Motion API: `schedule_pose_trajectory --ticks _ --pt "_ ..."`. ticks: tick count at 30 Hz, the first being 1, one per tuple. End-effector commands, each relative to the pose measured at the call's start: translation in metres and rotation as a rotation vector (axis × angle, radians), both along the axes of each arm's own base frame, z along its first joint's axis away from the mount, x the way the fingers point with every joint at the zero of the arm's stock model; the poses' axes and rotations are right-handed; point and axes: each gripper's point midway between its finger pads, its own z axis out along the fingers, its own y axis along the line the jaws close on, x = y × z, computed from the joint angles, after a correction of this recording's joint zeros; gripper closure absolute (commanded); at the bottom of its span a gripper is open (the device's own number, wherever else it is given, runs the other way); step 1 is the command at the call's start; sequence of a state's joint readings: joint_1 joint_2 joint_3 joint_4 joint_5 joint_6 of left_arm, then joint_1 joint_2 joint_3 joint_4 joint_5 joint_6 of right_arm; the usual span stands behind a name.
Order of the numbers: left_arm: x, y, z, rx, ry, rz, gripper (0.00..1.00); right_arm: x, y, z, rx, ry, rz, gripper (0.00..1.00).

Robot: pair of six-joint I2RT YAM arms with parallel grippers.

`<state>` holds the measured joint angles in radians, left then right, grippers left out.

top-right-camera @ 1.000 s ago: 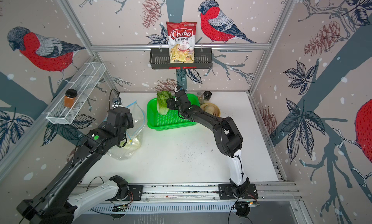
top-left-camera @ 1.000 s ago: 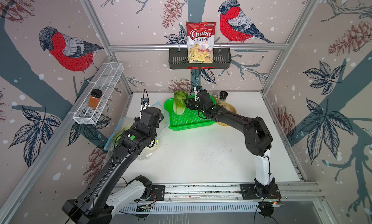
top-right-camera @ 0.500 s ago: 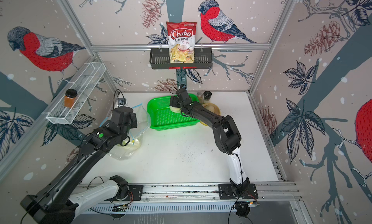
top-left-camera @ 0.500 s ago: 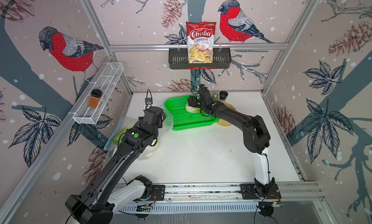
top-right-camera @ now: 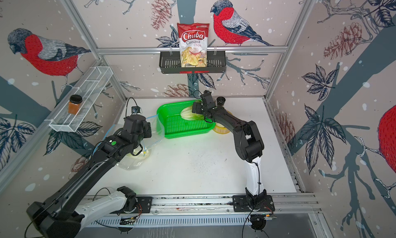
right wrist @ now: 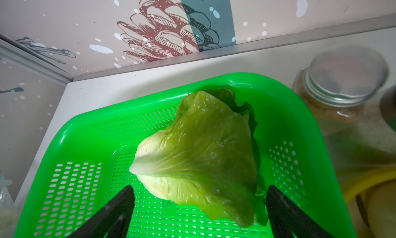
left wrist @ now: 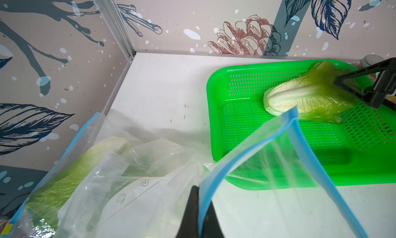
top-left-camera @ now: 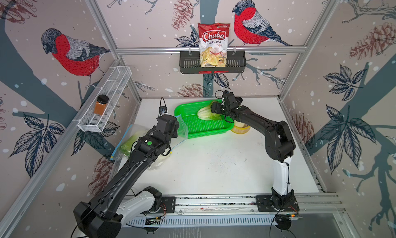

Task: Put the chinese cabbages into a zipper bag and zip it
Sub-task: Pick up the Chinese cabbage from the basket.

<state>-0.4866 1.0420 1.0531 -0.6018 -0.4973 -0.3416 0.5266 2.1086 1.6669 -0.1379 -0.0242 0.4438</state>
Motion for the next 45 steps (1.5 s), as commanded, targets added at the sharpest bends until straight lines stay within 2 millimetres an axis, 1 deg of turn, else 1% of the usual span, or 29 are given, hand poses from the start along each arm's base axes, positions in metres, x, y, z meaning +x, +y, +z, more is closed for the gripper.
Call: schedule_pose_trajectory --ticks 1,5,7,10,14,16,17,19,20,23,25,28,29,32,36,40,45 --pt "0.007 -0.007 0.005 -0.055 -0.037 -0.003 1.00 0.007 0.003 -0.011 0.018 0.027 0.069 0.03" --pt "0.008 -0.010 0.000 -0.074 -0.030 -0.007 1.00 0.012 0.014 -0.019 0.035 0.042 0.137 0.05" --pt "0.008 -0.010 -0.003 -0.083 -0.032 -0.003 1.00 0.009 0.023 -0.018 0.035 0.037 0.173 0.07" --pt "0.008 -0.013 -0.007 -0.096 -0.029 -0.013 1.00 -0.002 0.038 -0.016 0.056 0.036 0.238 0.10" --pt "0.008 -0.012 -0.005 -0.101 -0.038 -0.004 1.00 -0.017 0.051 -0.014 0.073 0.041 0.290 0.23" --pt "0.008 -0.012 -0.003 -0.102 -0.044 -0.002 1.00 -0.024 0.057 -0.011 0.123 0.039 0.318 0.30" --pt "0.007 -0.011 -0.012 -0.096 -0.029 -0.004 1.00 -0.027 0.058 -0.010 0.151 0.045 0.325 0.36" --pt "0.007 -0.012 -0.012 -0.100 -0.031 -0.004 1.00 -0.028 0.059 -0.009 0.173 0.039 0.330 0.44" --pt "0.007 -0.011 -0.012 -0.100 -0.030 -0.002 1.00 -0.028 0.061 -0.008 0.173 0.036 0.335 0.46" --pt "0.007 -0.013 -0.012 -0.108 -0.033 -0.006 1.00 -0.030 0.067 -0.008 0.192 0.035 0.361 0.47" --pt "0.007 -0.012 -0.011 -0.116 -0.041 -0.001 1.00 -0.028 0.068 -0.013 0.196 0.044 0.359 0.50" --pt "0.007 -0.013 -0.009 -0.129 -0.055 -0.003 1.00 -0.028 0.070 -0.014 0.195 0.046 0.363 0.60" --pt "0.006 -0.013 -0.010 -0.130 -0.054 -0.002 1.00 -0.028 0.070 -0.010 0.202 0.037 0.362 0.64" --pt "0.006 -0.013 -0.010 -0.137 -0.052 -0.005 1.00 -0.029 0.069 0.005 0.227 0.012 0.353 0.81" --pt "0.004 -0.020 -0.011 -0.164 -0.037 -0.038 1.00 -0.033 0.062 0.028 0.243 -0.035 0.331 0.93" --pt "0.001 -0.025 -0.011 -0.187 -0.027 -0.062 1.00 -0.041 0.053 0.055 0.254 -0.093 0.311 1.00" --pt "-0.007 -0.036 -0.005 -0.240 -0.022 -0.112 1.00 -0.056 0.038 0.083 0.267 -0.140 0.282 1.00"
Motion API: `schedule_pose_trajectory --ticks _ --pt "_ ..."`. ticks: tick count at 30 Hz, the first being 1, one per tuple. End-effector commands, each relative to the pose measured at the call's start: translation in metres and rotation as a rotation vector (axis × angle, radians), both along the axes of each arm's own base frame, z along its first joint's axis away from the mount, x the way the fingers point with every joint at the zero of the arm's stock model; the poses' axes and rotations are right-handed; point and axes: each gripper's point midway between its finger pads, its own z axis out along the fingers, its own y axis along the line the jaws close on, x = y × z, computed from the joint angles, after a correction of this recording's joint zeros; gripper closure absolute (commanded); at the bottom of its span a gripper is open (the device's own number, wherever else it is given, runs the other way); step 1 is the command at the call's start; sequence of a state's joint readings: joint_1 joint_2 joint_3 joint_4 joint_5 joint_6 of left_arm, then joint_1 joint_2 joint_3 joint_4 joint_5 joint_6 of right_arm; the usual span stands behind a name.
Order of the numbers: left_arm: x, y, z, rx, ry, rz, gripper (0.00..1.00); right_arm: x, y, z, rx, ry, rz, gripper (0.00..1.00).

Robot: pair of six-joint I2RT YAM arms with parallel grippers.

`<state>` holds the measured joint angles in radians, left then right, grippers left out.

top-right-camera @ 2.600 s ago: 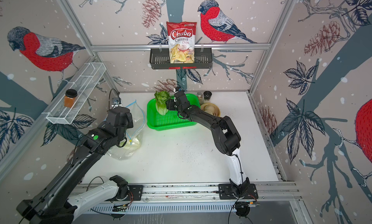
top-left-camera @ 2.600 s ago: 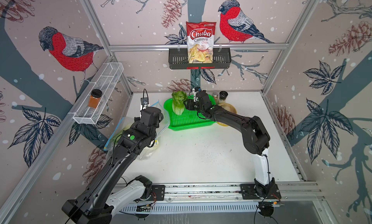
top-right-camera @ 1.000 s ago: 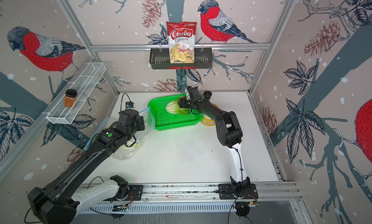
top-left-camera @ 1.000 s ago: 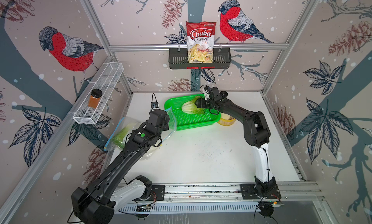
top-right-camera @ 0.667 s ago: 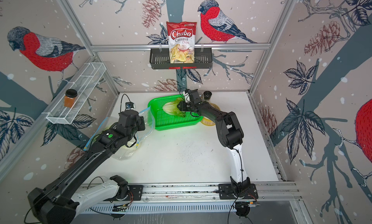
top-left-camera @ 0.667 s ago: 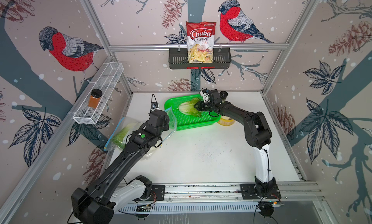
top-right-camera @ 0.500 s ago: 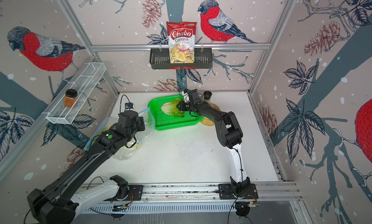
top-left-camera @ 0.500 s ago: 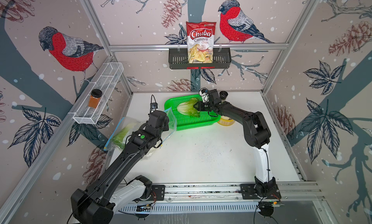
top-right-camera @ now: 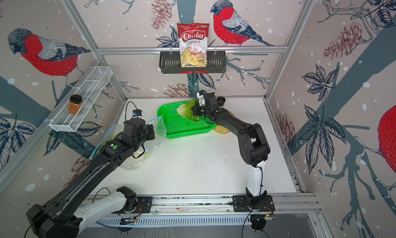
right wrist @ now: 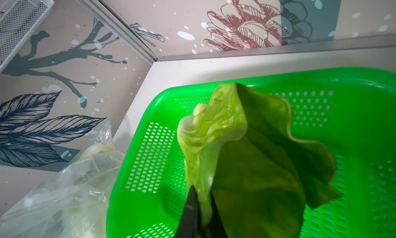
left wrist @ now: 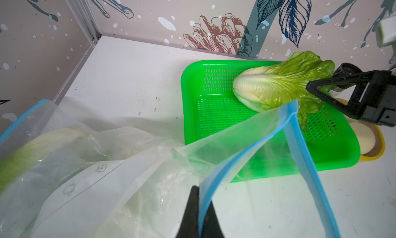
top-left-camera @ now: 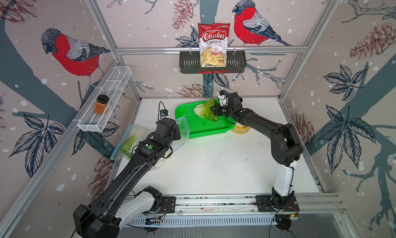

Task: Put the chinese cabbages into a zipper bag and zip it
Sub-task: Pick up the Chinese cabbage from the basket, then place the Chinese cabbage in the zipper food storage bag.

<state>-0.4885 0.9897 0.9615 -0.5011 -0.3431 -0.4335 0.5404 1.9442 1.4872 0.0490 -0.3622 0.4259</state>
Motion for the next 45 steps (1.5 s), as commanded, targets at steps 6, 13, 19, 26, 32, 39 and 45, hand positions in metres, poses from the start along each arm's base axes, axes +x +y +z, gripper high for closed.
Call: schedule_pose_trajectory --ticks 6,13,19,26,32,39,45 --pt "-0.018 -0.028 0.011 -0.068 0.001 -0.076 1.00 -0.033 -0.021 0.053 0.056 -0.099 -0.067 1.00" --pt "-0.033 -0.049 -0.003 -0.142 0.033 -0.127 1.00 -0.076 -0.056 0.069 0.034 -0.094 -0.142 1.00" --pt "-0.035 -0.067 -0.011 -0.166 0.051 -0.163 1.00 -0.126 -0.076 0.087 -0.004 -0.142 -0.150 1.00" --pt "-0.023 -0.092 -0.017 -0.147 0.055 -0.194 1.00 -0.178 -0.088 0.126 0.008 -0.225 -0.120 1.00" --pt "-0.012 -0.101 -0.010 -0.149 0.027 -0.199 1.00 -0.220 -0.085 0.151 0.063 -0.266 -0.031 1.00" --pt "-0.006 -0.104 -0.003 -0.156 0.004 -0.193 1.00 -0.253 -0.058 0.147 0.073 -0.263 0.090 1.00" --pt "-0.004 -0.100 0.003 -0.154 -0.018 -0.174 1.00 -0.256 -0.047 0.126 0.016 -0.262 0.098 1.00"
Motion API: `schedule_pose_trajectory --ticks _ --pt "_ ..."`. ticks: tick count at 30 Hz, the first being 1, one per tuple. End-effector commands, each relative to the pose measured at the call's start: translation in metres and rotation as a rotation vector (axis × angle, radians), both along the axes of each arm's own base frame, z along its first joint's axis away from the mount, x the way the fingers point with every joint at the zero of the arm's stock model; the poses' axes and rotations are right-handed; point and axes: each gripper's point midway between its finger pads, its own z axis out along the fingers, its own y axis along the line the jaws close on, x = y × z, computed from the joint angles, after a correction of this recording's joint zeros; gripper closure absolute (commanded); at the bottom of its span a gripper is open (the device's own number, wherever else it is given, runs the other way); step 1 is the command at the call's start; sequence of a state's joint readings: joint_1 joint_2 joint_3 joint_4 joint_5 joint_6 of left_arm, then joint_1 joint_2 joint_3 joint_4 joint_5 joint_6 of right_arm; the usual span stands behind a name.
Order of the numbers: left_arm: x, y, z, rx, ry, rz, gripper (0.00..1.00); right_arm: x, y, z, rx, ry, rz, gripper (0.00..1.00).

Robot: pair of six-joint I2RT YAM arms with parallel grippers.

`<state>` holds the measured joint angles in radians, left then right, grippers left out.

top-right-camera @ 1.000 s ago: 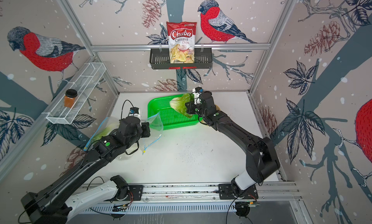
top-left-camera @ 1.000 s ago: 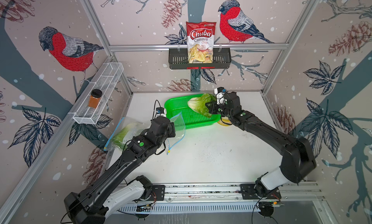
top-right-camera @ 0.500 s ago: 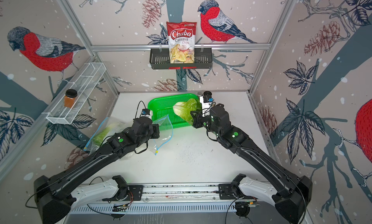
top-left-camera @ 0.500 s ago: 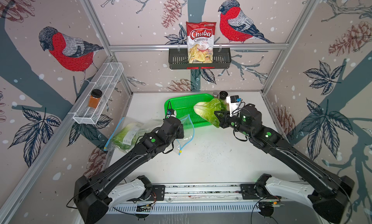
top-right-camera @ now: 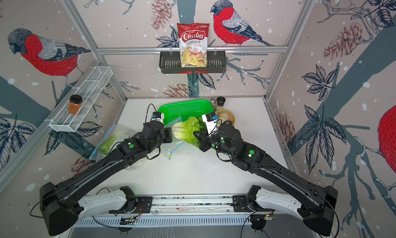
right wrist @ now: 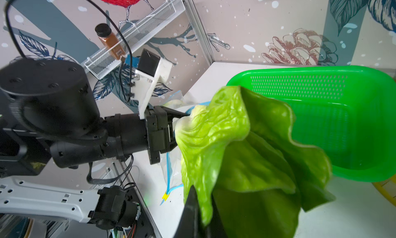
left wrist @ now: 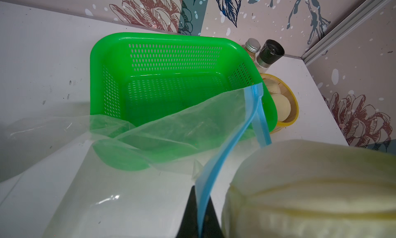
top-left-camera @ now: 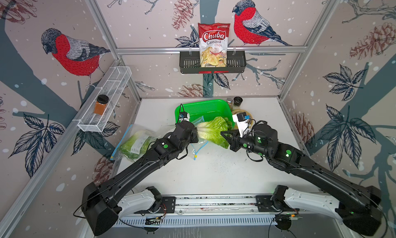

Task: Put the chinese cabbages into a zipper bag and zip it
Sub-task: Place the Chinese cabbage in the zipper food storage bag.

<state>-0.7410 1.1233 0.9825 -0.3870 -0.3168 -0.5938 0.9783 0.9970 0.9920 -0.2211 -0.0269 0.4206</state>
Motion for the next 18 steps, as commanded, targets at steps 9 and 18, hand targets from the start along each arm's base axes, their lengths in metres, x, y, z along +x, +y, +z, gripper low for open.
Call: schedule_pose_trajectory --ticks 9,18 --pt "-0.001 -0.009 0.044 -0.073 -0.085 -0.057 1.00 0.007 0.000 -0.018 -0.158 -0.112 -0.040 1.00" --pt "-0.006 -0.024 0.049 -0.121 -0.068 -0.127 1.00 -0.008 0.043 0.012 -0.077 -0.185 0.070 1.00"
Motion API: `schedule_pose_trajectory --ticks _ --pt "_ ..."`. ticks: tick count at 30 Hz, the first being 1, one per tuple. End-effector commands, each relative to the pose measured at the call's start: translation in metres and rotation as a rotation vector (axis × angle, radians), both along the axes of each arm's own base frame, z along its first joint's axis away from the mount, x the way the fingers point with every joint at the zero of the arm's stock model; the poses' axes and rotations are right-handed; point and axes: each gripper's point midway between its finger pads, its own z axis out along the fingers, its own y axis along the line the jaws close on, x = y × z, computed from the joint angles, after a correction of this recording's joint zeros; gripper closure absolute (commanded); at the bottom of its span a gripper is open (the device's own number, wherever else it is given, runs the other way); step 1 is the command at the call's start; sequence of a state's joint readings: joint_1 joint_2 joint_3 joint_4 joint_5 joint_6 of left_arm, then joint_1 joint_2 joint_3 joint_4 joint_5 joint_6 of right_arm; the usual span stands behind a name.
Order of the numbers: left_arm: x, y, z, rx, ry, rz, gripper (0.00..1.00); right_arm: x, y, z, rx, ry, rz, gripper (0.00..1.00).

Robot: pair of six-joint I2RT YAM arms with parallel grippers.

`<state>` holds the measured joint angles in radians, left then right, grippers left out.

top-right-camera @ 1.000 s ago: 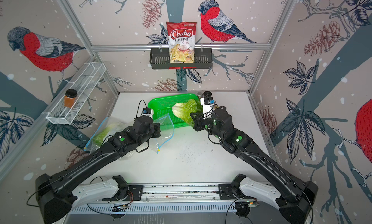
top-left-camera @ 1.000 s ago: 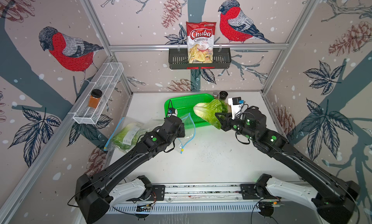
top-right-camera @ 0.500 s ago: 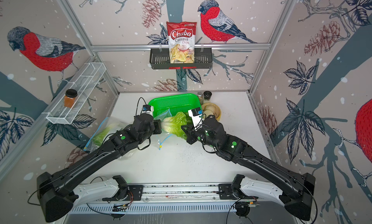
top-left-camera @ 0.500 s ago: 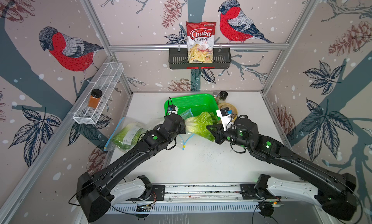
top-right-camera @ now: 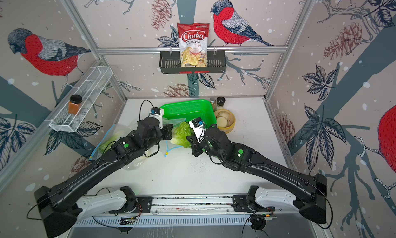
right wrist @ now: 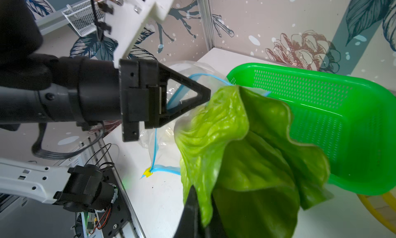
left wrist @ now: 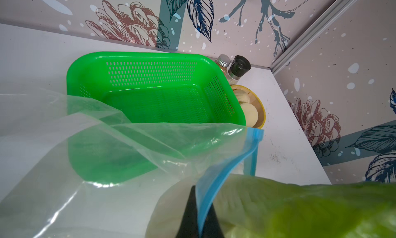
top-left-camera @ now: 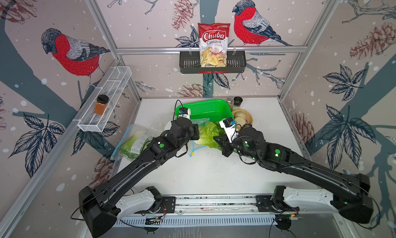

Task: Put the chinese cabbages into a zipper bag and zip it
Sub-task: Place the Chinese cabbage in the zipper food storage bag.

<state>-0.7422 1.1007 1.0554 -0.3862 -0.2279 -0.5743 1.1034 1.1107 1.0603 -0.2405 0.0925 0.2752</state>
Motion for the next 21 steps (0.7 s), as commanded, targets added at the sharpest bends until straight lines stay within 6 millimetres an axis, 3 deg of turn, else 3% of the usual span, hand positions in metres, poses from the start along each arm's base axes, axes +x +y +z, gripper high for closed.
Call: schedule_pose_trajectory --ticks 1,7,12,17,20,21 --pt "-0.002 -0.007 0.013 -0.042 -0.029 -0.037 1.00 0.006 0.011 0.024 0.077 -0.072 0.003 1.00" --pt "-0.004 0.004 0.026 -0.075 -0.058 0.009 1.00 0.022 0.013 0.003 0.052 -0.056 -0.051 1.00" --pt "-0.006 -0.001 0.029 -0.149 -0.063 0.004 1.00 0.018 0.025 0.018 0.136 -0.048 -0.006 0.99" --pt "-0.003 -0.004 0.024 -0.157 -0.050 0.004 1.00 0.027 0.035 0.025 0.208 0.014 0.006 0.98" --pt "-0.003 -0.002 0.027 -0.164 -0.062 0.017 1.00 0.033 0.039 0.017 0.223 0.061 0.011 0.98" --pt "-0.003 -0.002 0.028 -0.167 -0.065 0.017 1.00 0.036 0.045 0.001 0.185 0.080 0.012 0.98"
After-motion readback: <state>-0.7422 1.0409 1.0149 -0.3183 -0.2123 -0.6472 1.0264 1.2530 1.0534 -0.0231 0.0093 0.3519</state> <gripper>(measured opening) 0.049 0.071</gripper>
